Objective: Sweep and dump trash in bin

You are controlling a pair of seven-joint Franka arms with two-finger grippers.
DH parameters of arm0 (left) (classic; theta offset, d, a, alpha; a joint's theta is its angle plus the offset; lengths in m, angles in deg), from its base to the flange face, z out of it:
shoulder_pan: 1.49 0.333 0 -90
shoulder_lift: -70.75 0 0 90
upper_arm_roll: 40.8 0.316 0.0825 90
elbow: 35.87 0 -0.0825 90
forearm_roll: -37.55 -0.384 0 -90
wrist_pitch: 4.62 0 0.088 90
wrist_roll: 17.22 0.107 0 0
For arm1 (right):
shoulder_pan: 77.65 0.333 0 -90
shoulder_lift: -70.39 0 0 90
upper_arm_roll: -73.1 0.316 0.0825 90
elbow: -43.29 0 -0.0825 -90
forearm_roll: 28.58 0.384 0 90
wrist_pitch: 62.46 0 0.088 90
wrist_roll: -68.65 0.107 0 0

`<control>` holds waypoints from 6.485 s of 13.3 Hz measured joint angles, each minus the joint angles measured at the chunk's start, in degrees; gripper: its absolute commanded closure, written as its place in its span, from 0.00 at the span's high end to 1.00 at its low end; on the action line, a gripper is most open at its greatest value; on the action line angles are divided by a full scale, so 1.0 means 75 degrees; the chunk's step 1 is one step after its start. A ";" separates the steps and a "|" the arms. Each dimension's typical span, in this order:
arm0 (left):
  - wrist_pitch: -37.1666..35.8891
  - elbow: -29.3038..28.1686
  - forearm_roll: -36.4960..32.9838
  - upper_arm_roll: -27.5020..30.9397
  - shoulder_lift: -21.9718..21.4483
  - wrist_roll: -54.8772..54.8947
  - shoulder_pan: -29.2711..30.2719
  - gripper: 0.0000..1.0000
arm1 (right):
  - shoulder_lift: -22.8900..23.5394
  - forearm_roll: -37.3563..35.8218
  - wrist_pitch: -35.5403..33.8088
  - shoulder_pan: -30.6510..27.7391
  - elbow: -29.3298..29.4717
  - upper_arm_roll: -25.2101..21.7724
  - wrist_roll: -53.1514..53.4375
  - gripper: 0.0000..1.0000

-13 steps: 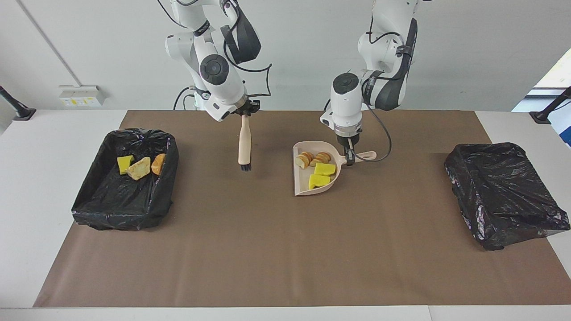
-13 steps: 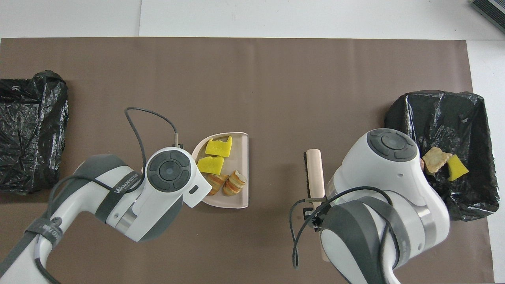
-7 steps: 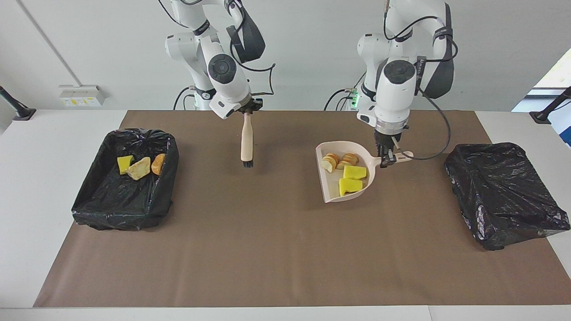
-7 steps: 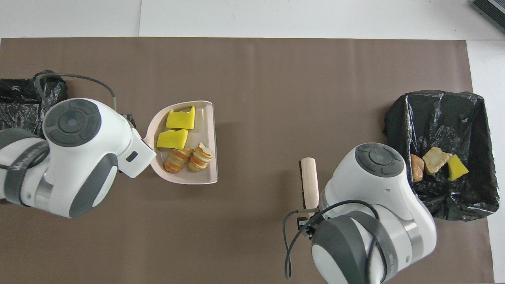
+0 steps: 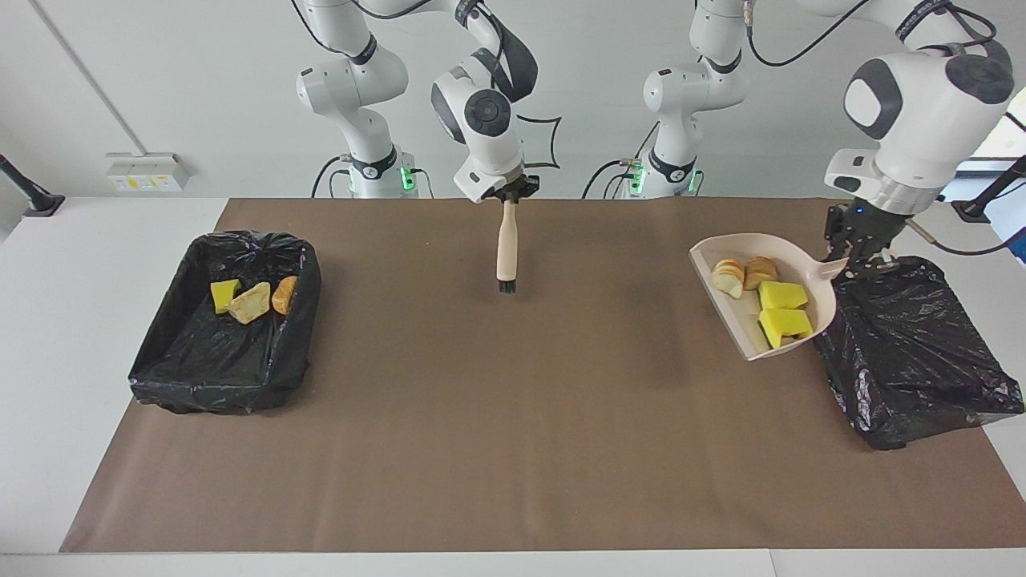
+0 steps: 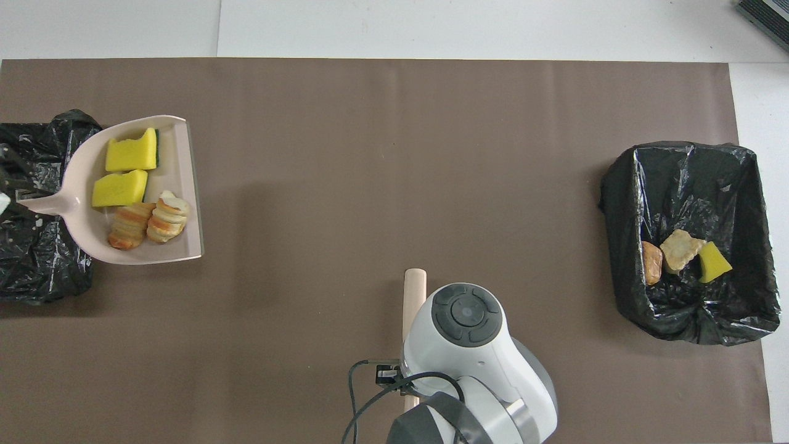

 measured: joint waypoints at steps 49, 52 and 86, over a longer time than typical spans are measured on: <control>-0.1135 0.0689 -0.0939 -0.0332 0.1632 -0.9676 -0.3908 0.00 | -0.0683 -0.2301 -0.0580 -0.2648 0.2133 -0.1033 -0.1908 1.00; -0.0912 0.1009 -0.0327 -0.0333 0.2178 -1.1397 -0.4658 0.00 | -0.0685 -0.2415 -0.0725 -0.2688 0.2434 -0.2070 -0.3090 1.00; -0.1133 0.2757 0.0468 0.0001 0.2296 -1.4884 -0.4420 1.00 | -0.0798 -0.3001 -0.2897 -0.2665 0.3961 -0.3153 -0.4866 1.00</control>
